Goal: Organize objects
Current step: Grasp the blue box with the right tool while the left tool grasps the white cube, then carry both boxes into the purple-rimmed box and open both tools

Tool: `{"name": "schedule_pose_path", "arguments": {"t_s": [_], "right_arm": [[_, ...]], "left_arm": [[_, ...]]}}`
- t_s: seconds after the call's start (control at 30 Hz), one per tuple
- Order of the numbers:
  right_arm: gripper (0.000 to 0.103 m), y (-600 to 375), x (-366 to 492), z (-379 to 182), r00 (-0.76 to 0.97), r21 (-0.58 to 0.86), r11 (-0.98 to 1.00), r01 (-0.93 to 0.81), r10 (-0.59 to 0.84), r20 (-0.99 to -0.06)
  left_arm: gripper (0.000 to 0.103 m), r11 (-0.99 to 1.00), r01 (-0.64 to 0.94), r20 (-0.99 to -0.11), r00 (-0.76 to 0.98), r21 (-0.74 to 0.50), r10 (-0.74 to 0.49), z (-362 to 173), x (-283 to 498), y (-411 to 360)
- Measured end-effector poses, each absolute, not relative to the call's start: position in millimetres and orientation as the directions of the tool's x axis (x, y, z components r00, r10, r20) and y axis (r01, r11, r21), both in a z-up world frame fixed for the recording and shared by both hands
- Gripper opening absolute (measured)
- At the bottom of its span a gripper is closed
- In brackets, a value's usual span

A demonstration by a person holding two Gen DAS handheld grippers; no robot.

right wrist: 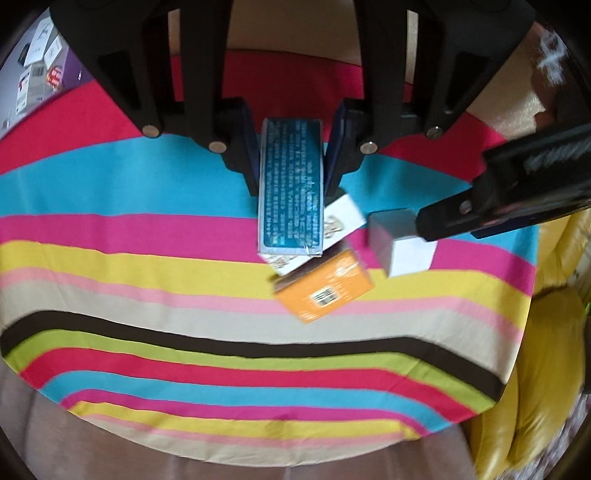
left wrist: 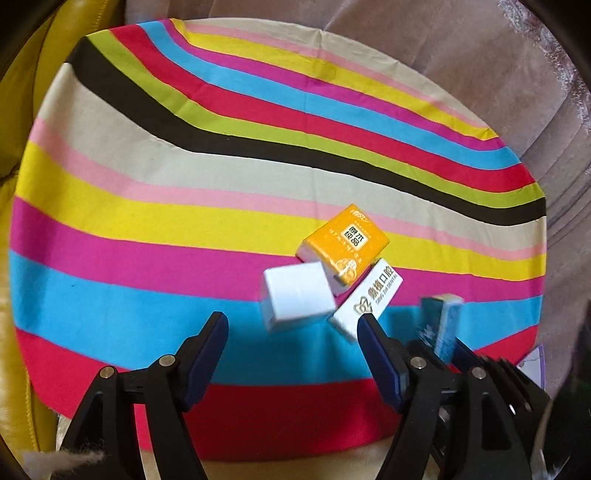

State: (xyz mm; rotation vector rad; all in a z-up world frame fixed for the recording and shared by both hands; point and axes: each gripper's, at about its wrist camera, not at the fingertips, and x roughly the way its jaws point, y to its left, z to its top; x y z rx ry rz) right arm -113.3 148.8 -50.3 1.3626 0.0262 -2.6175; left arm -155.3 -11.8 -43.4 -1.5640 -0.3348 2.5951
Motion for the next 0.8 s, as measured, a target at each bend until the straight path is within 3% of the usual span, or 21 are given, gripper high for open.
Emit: {"name": "schedule_pose_path", "arguments": {"t_s": [0.17,0.3,0.43,0.8], "right_arm": [[0.037,166.2,-112.7,-51.0,-0.557,0.103,-0.984,0.143,-0.166,-0.814],[0.037,170.8,-110.8,-49.6,-0.562,0.119,-0.984,0.136,-0.176,-0.808],[0.037,171.2,-108.7,-49.2,-0.566,0.124,-0.983,0.136,-0.180,-0.805],[0.037,188.4,-86.4,-38.9,-0.594,0.107,-0.988,0.112,-0.153,-0.790]], "left_arm": [[0.073,-0.977,0.062,-0.886,-0.435,-0.206,0.160,-56.6,-173.7,-3.9],[0.048,-0.983,0.066,-0.901,-0.414,-0.168,0.127,-65.4,-181.2,-0.4],[0.042,-0.985,0.068,-0.893,-0.436,-0.156,0.112,-60.8,-173.7,-2.8],[0.042,-0.968,0.032,-0.824,-0.532,-0.250,0.196,-28.4,-101.9,17.4]]}}
